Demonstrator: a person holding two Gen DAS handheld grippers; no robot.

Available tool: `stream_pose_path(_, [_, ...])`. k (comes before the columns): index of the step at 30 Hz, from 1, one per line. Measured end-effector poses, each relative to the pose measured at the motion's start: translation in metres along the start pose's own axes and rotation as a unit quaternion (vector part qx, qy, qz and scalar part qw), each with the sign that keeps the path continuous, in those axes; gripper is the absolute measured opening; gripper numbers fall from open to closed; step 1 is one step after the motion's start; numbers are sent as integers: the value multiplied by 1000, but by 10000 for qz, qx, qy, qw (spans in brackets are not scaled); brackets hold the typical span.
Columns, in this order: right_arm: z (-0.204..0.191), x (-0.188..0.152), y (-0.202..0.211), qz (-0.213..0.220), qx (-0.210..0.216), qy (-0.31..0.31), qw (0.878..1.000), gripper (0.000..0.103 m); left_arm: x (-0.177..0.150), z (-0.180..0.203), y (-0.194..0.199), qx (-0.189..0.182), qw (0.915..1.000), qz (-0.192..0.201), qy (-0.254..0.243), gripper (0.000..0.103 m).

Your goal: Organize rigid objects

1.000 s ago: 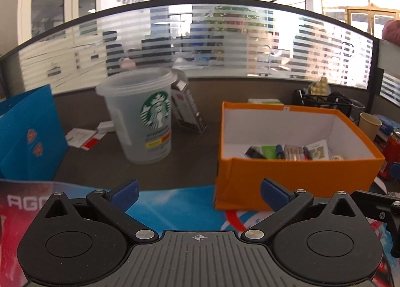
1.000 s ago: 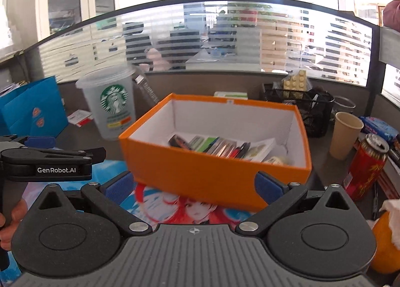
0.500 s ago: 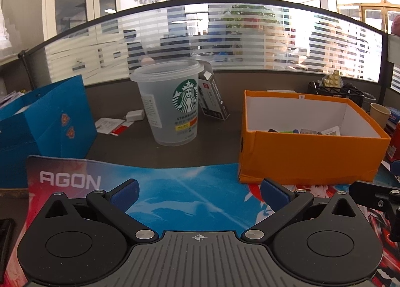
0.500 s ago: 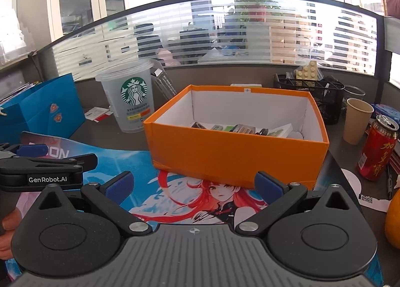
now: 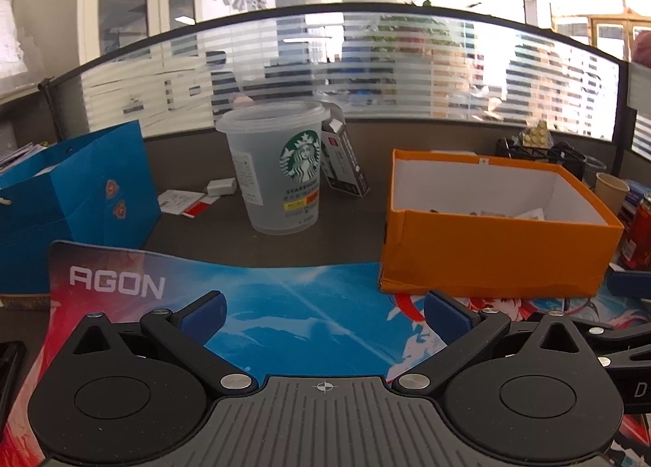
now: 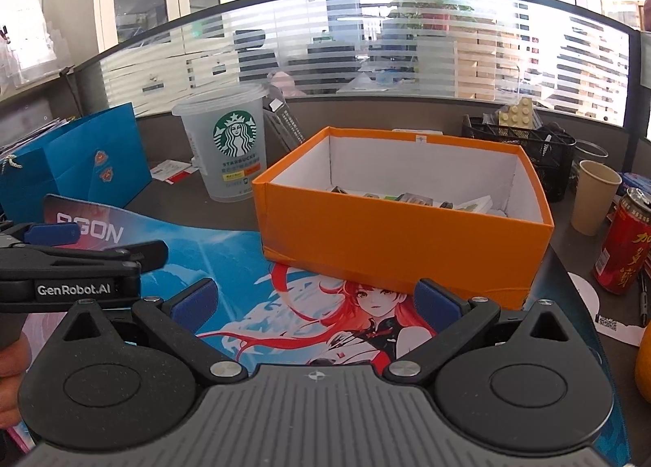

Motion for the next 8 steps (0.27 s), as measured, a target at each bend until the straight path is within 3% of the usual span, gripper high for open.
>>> stream_pose_path(3, [0, 0, 0, -5, -3, 8, 10000, 103, -1, 1, 5, 15, 9999, 141, 45, 103])
stream_pose_path(8, [0, -1, 0, 1, -15, 8, 10000, 103, -1, 4, 1, -121, 9999, 15, 21, 103])
Point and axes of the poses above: each gripper's, at about its wrist camera, not at the fingertips, and y roughly against the way its jaws point, z to its right, x to its top, the point moved 3 cm from there along -y, roughly the way its jaws point, and after that the axes turned 5 degrees about z, right-handed, at the moved point
